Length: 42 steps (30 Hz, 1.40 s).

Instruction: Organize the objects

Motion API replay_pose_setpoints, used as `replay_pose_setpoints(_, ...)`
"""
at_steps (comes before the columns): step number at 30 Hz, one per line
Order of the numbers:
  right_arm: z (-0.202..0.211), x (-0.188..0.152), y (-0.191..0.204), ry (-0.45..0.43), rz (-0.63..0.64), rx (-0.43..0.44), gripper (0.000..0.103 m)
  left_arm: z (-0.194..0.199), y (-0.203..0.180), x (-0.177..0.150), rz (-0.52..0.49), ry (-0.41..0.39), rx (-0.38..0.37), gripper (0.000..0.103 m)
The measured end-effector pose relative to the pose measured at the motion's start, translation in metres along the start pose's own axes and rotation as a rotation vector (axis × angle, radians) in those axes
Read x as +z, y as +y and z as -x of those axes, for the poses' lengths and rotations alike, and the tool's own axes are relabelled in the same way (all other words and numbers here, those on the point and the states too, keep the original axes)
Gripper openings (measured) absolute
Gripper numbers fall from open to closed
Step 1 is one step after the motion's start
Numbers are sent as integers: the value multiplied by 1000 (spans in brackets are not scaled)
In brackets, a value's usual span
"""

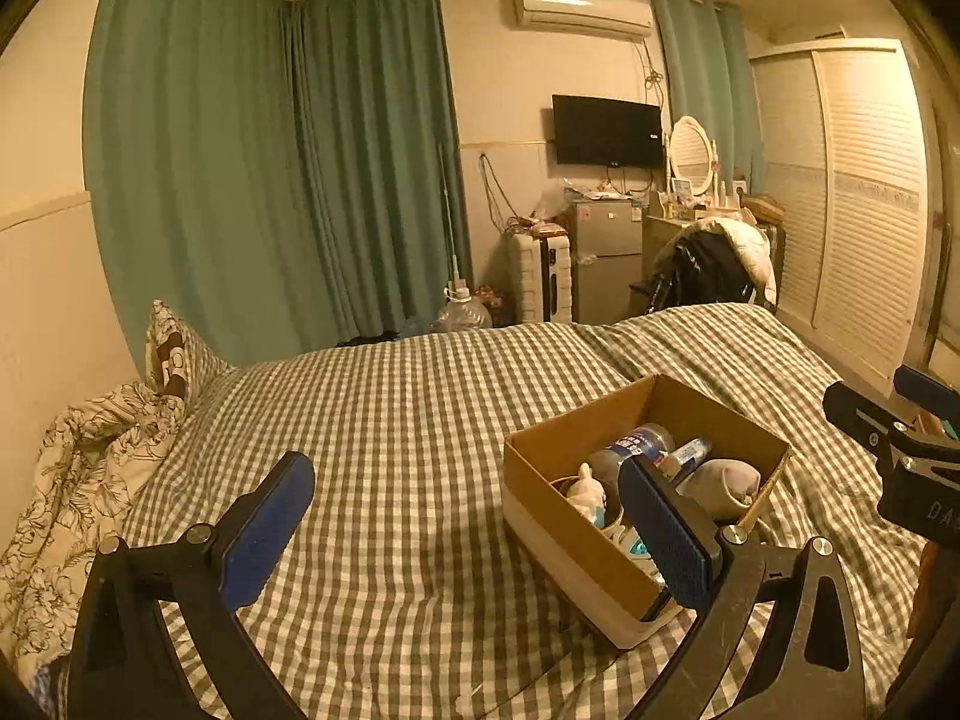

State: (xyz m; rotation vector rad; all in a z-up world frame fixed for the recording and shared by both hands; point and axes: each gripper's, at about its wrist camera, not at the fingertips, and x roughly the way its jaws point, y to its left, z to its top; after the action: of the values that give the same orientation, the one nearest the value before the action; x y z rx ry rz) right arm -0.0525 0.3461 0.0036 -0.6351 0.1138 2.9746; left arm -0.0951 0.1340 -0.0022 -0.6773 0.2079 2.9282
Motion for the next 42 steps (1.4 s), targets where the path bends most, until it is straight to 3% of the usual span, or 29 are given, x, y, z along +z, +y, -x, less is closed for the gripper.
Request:
replay_pose_setpoints(12, -1, -1, 7, -1, 21, -12, 103, 0, 19, 1, 74, 15, 0, 103)
replay_pose_setpoints(42, 0, -1, 8, -5, 4, 5, 103, 4, 15, 3, 77, 7, -13, 103)
